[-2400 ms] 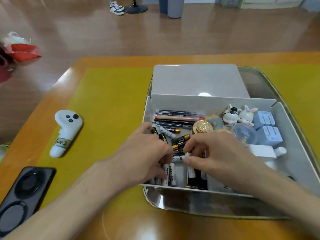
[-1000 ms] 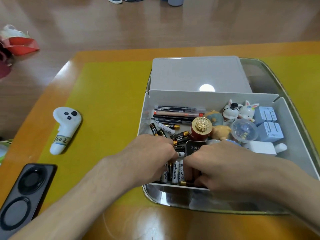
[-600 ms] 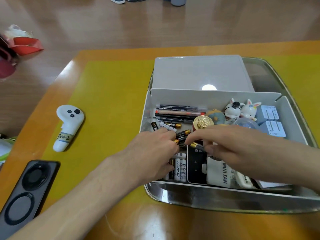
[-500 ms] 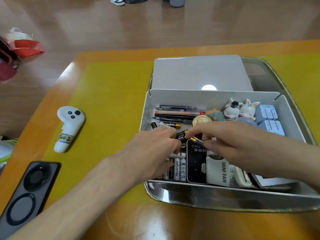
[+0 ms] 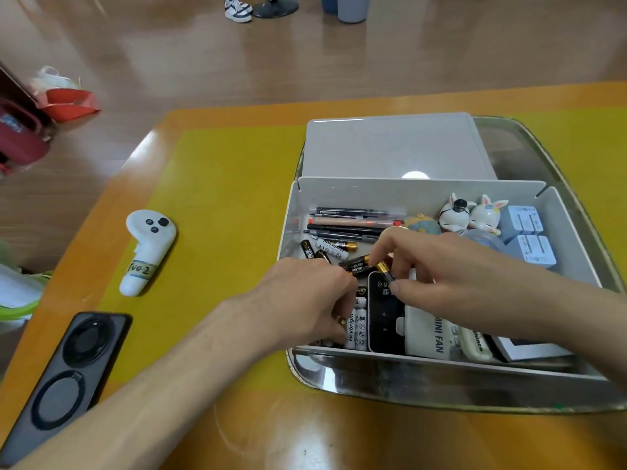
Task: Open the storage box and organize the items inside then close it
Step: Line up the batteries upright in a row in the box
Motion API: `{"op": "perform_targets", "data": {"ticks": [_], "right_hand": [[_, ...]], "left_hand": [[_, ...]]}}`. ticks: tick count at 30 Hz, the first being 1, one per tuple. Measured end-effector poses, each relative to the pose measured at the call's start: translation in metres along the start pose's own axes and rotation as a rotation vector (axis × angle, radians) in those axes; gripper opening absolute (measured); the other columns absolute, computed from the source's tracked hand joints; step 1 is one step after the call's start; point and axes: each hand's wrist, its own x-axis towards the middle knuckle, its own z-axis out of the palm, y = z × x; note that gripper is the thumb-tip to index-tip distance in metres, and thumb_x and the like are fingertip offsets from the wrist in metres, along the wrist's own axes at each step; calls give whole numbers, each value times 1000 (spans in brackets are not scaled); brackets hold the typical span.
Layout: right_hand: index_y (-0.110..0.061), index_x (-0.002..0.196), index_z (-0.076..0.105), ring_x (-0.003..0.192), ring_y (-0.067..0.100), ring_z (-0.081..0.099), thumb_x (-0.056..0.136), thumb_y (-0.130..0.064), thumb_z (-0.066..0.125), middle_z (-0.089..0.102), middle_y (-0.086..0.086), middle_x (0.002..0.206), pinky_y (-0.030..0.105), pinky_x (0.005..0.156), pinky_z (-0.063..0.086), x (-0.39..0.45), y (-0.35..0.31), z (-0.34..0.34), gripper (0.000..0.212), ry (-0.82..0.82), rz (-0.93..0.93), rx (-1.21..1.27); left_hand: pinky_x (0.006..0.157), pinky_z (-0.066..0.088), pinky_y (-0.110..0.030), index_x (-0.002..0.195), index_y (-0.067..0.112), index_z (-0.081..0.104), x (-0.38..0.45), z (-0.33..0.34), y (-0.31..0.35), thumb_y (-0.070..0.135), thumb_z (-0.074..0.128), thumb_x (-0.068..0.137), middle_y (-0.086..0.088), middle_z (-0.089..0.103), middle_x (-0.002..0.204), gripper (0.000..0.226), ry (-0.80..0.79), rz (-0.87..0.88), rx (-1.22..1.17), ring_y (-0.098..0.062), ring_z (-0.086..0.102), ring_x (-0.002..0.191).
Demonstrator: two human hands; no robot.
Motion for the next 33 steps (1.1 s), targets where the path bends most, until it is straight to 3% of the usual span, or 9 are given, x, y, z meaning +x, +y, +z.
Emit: {"op": "perform_targets", "data": {"ticks": [4,8,11,13,18,20,23,28,33], "right_hand": [[-36,92,61,55,6,55,84,-17,55,62,-4,72,30,50,53,5,-6,0,21,122,96,284],[-25,72,57,48,9,47,84,-28,53,52,-7,58,28,46,45,4,-16,1,13,78,133,532],[-29,65,56,56,3,48,89,-42,60,56,-13,63,24,55,38,8,-17,7,27,136,38,143],[-31,72,65,65,1,53,89,-46,64,59,-17,67,22,57,36,15,-19,12,22,134,6,-147],[-33,92,75,78,9,60,85,-50,67,67,-15,80,29,66,53,41,-31,35,19,71,2,-460],[-31,91,74,76,15,62,83,-46,67,68,-10,81,30,60,52,51,-37,44,19,41,-1,-538],[-28,90,73,72,17,58,84,-39,71,63,-9,78,26,55,43,63,-43,51,14,-20,16,-582],[-25,84,71,75,15,64,84,-35,72,67,-8,79,33,65,56,70,-43,48,10,-15,-5,-560],[-26,68,67,64,5,60,76,-42,76,67,-10,67,25,60,47,51,-33,30,20,146,110,-157]], "left_hand": [[58,49,-25,84,30,62,-4,-17,-4,33,81,78,17,63,74,20,6,-20,-294,0,60,70],[71,57,-33,93,34,70,-20,-50,-26,24,73,86,8,69,85,12,156,-102,-602,-8,68,76],[73,58,-45,92,23,76,-29,-63,-40,27,63,96,5,70,81,14,172,-172,-646,-17,68,71],[72,55,-48,88,11,73,-30,-66,-41,28,55,100,-3,68,77,27,178,-202,-604,-23,65,69],[51,52,-26,96,7,69,-33,-64,-36,11,47,104,-4,65,71,24,300,-266,-900,-12,59,59],[48,50,-23,102,5,70,-35,-66,-38,5,43,104,-4,59,71,28,342,-282,-1072,-10,53,58],[45,48,-24,97,1,71,-38,-72,-39,7,47,101,-3,51,69,25,354,-311,-1357,-12,47,57],[36,31,-20,68,19,47,-30,-71,-37,19,55,95,1,38,65,28,375,-384,-1591,-11,33,46],[36,22,-19,68,22,41,-19,-62,-33,24,59,96,5,35,58,33,292,-341,-1587,-10,26,43]]}}
